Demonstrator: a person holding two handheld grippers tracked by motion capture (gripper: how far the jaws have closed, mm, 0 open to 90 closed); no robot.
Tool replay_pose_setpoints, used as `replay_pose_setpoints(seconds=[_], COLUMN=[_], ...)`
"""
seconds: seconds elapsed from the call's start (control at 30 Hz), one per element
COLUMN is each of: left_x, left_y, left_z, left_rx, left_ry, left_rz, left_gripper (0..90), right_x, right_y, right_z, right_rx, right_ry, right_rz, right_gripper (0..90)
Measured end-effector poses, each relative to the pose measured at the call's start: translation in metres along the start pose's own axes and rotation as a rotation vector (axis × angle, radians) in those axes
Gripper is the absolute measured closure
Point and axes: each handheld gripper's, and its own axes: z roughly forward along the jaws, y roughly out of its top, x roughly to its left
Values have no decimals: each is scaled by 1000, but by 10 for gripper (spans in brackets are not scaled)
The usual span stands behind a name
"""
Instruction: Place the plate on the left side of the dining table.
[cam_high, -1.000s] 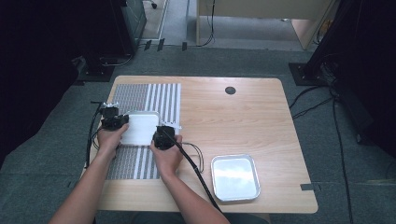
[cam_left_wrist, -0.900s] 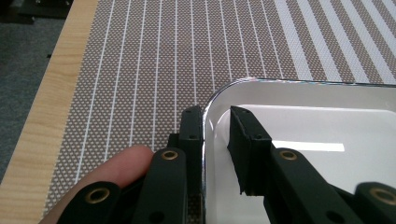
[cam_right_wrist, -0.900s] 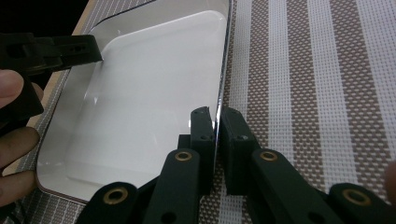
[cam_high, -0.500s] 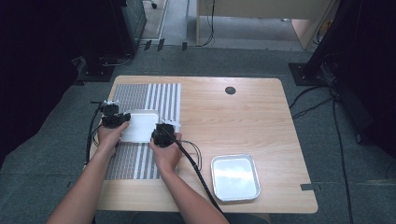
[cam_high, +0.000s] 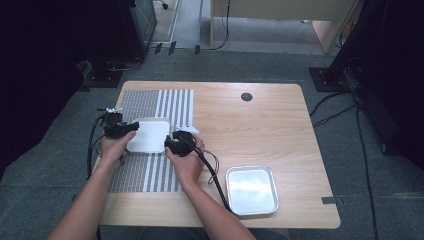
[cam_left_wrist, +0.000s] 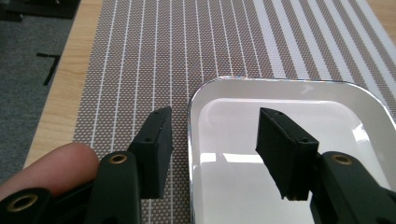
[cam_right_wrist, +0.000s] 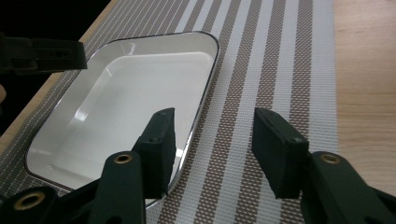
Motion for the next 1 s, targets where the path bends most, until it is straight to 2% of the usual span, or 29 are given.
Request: replay_pose_setpoints(seconds=[0.13,0.23,0.3,0.4,0.6,0.67,0.83,1.0], left_x=[-3,-5,-8,-15,-28,-31,-37,-42], left_y=[-6,-14,-20,-30,-45,-50,-60,-72], left_z=[-11,-21,-26,-35,-53,-59,-72,-82], left_rx=[-20,-48,-50,-54,-75,-86,-118,-118], left_ry=[7,-11,-22,-42,-72,-81,-86,-101], left_rz=[-3,-24,-6,25,70,63,93,102], left_gripper=[413,400,381,359,319,301,288,284], right_x=[-4,-2,-3,-6,-14,-17,-23,-32], right_y=[5,6,7,10,14,15,16,16], right_z=[-11,-20,-26,-35,-53,-59,-75,-89], right_rx=[-7,1,8,27,11,4,-4,-12], right_ry=[12,-23,3,31,45,53,35,41], right_rz=[-30,-143,-178,-187,-189,-185,-188,-196], right_gripper=[443,399,369,339,286,272,274,253])
